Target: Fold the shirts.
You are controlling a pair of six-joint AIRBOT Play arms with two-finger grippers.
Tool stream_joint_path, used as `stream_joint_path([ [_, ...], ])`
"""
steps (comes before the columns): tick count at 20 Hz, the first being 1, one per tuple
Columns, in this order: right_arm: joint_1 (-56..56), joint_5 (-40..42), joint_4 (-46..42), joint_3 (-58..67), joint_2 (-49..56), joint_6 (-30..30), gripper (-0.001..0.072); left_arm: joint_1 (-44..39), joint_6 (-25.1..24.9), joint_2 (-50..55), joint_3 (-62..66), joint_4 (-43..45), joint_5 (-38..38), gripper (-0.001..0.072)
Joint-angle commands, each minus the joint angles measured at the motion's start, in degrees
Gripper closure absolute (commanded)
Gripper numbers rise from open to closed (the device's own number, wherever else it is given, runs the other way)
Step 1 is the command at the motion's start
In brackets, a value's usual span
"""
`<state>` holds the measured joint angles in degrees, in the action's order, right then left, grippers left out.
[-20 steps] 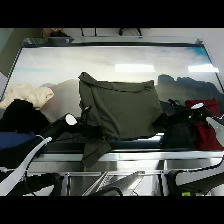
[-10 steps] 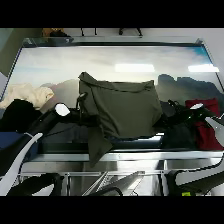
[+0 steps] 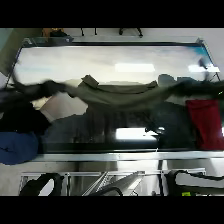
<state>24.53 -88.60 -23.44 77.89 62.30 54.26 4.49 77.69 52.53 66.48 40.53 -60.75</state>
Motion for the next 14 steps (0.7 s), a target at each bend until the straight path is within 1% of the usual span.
stream_joint_path([
  [1, 5.09, -0.15, 19.34, 26.01, -5.95, 2.03, 0.0698, 10.60, -2.69, -6.64, 21.70, -8.74, -0.46, 0.0693],
  [3, 8.79, 6.03, 20.72, 41.97, -7.67, 2.78, 0.0698, 17.66, -2.64, -7.19, 37.31, -8.94, -0.22, 0.0693],
  [5, 11.89, 13.86, 20.02, 52.59, -10.16, 1.86, 0.0700, 26.45, -1.88, -6.60, 51.63, -8.61, -0.31, 0.0692],
  [7, 13.18, 20.11, 13.46, 55.08, -14.27, 0.35, 0.0700, 34.32, 0.76, -4.72, 62.42, -8.94, -2.78, 0.0693],
  [8, 13.29, 21.33, 9.70, 54.99, -15.76, 0.37, 0.0700, 37.05, 2.08, -3.37, 65.77, -9.38, -5.44, 0.0693],
  [10, 13.27, 19.93, 8.68, 54.80, -15.43, 0.35, 0.0700, 38.49, 2.51, -0.96, 66.73, -10.97, -9.88, 0.0693],
  [11, 13.29, 18.12, 8.96, 54.12, -14.08, 0.35, 0.0699, 37.75, 1.86, -0.50, 63.60, -12.39, -10.21, 0.0693],
  [12, 13.29, 15.85, 10.99, 52.68, -12.46, 0.31, 0.0699, 36.44, 0.48, -0.55, 58.99, -14.53, -10.25, 0.0693],
  [14, 13.16, 8.81, 19.85, 45.94, -8.61, -1.51, 0.0696, 31.12, -3.91, -1.51, 45.83, -18.32, -10.47, 0.0692],
])
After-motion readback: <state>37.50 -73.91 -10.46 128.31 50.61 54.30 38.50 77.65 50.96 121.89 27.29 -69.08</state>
